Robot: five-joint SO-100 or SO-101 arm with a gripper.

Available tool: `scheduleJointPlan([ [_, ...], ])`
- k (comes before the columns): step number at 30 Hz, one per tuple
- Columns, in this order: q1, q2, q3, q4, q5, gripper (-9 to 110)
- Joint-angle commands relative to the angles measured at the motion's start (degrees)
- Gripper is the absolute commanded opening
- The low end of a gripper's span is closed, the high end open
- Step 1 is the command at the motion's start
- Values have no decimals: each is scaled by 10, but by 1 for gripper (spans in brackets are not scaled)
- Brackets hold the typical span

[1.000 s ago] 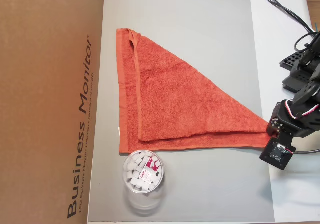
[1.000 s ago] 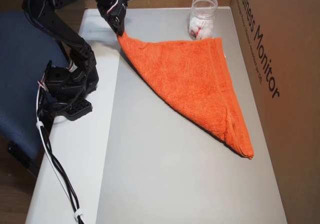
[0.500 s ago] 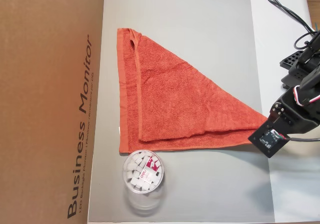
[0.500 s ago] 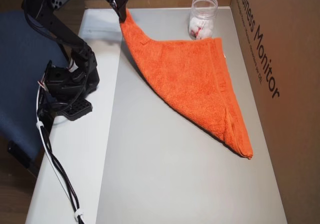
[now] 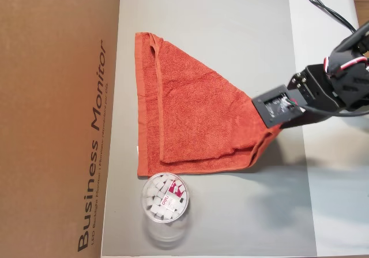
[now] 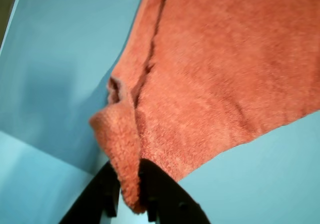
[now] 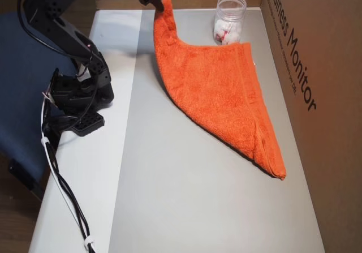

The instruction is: Fold the blanket.

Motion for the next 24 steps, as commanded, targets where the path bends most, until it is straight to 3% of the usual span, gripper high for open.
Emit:
scheduleJointPlan([
  [1, 29, -28, -78, -4, -4, 0],
  [18, 208, -249, -384, -5, -4, 0],
  [24, 277, -308, -420, -92, -2, 0],
])
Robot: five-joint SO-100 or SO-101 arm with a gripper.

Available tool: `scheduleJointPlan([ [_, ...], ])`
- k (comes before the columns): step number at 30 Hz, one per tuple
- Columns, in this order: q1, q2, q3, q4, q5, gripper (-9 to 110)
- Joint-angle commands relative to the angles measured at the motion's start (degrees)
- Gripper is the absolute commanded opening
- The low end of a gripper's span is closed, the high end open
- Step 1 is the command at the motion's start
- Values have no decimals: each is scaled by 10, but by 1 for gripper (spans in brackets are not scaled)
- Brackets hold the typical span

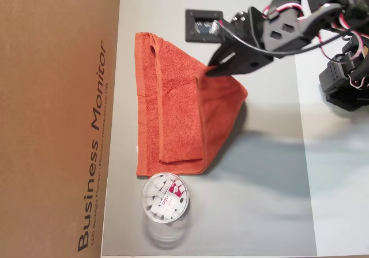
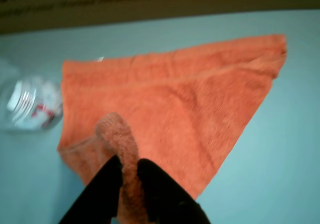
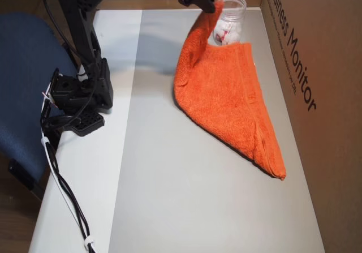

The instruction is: Fold the blanket.

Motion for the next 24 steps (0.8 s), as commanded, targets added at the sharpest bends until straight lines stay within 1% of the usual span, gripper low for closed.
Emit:
scheduleJointPlan([
  [1, 34, -12, -38, -62, -2, 0],
  [17, 160, -111, -41, -359, 4, 0],
  [21, 193, -147, -41, -395, 4, 0],
  [24, 214, -161, -32, -387, 3, 0],
])
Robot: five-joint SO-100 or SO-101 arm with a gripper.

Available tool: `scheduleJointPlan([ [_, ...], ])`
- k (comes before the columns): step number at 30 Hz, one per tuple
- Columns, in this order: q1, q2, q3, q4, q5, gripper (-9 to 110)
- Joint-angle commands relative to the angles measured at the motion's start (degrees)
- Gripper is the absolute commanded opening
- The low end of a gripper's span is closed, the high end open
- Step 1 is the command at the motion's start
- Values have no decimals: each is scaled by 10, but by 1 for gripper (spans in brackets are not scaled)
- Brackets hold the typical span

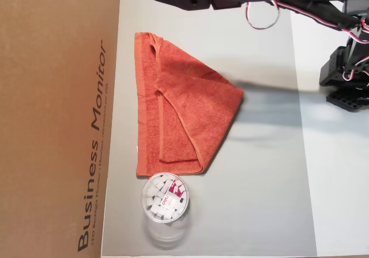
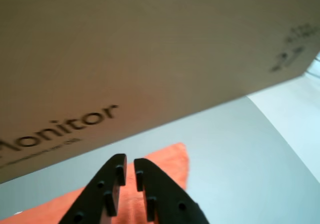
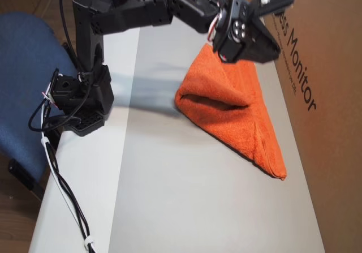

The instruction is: Fold the blanket.

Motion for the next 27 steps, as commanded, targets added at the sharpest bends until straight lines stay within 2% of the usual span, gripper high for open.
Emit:
scheduleJointPlan([
  [1, 18, 4, -17, 1, 4, 0],
  [7, 5, 25, -16, 156, 4, 1],
  [13, -47, 56, -16, 308, 53, 16],
  [17, -83, 70, -16, 368, 82, 17],
  [24, -97, 80, 68, 380, 119, 17],
  [27, -90, 76, 99, 340, 122, 18],
])
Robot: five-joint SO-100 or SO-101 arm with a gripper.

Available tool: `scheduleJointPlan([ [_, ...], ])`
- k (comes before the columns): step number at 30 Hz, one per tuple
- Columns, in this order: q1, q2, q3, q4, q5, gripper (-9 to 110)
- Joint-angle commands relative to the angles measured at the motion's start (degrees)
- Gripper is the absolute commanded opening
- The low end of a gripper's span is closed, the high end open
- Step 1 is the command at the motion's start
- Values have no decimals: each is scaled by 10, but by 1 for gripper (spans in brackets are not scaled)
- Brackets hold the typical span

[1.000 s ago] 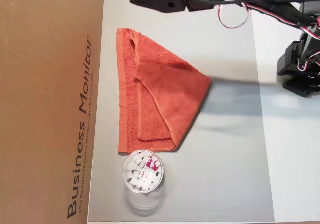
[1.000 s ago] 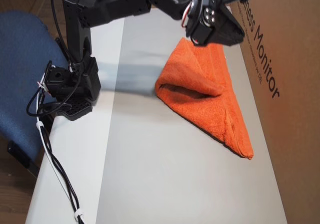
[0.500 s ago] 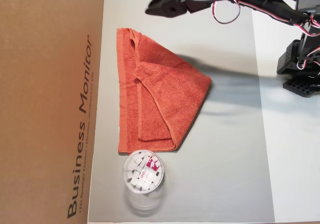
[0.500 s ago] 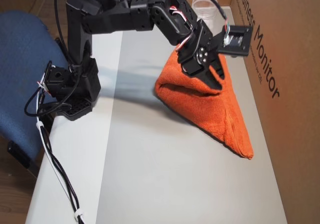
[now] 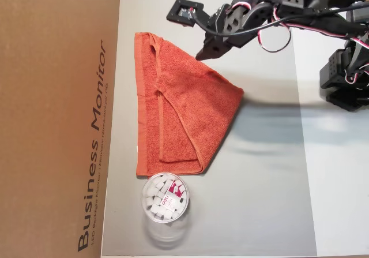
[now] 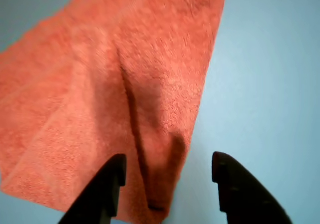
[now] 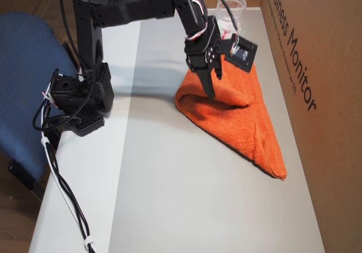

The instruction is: Fold the blanket.

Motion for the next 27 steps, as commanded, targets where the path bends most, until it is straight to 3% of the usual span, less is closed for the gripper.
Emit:
scheduleJointPlan([
  [1, 4, 28, 19, -48, 8, 18],
  [8, -4, 27, 85, -152, 8, 17],
  [27, -53, -81, 49, -206, 21, 17],
])
